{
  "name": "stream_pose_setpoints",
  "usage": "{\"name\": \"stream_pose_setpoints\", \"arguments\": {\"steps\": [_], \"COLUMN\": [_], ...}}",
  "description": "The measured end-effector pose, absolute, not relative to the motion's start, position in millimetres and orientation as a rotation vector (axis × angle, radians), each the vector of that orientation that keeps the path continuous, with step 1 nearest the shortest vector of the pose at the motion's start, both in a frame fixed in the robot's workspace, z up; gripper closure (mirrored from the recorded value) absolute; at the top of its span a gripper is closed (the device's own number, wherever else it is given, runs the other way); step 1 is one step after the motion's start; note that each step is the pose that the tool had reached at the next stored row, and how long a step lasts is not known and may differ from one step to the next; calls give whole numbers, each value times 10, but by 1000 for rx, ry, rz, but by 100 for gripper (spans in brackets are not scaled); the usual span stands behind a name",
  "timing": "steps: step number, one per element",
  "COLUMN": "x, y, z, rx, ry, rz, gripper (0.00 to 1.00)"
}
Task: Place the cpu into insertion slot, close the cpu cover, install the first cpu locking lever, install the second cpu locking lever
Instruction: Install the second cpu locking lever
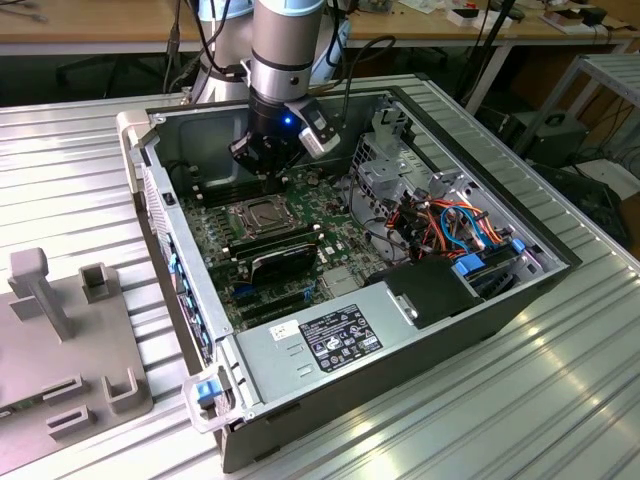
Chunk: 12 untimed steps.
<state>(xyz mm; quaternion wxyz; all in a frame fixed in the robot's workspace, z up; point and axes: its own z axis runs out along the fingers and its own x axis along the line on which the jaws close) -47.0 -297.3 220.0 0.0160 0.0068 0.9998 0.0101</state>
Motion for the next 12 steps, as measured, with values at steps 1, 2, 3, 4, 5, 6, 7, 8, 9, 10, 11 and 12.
{"name": "stream_pose_setpoints", "arguments": {"steps": [1,2,3,4,5,6,7,8,9,10,11,12], "x": [-470,-470,-470,-470,-470,-470,-470,-470,-470,-470,-470,-470], "y": [-2973,-2973,-2973,-2974,-2974,-2979,-2992,-3001,-3015,-3029,-3041,-3072], "z": [2200,2200,2200,2200,2200,2200,2200,2200,2200,2200,2200,2200], "rx": [21,21,21,21,21,21,21,21,21,21,21,21], "ry": [3109,3109,3109,3109,3109,3109,3109,3109,3109,3109,3109,3109], "rz": [31,31,31,31,31,31,31,31,31,31,31,31], "gripper": [89,89,89,89,89,89,89,89,89,89,89,89]}}
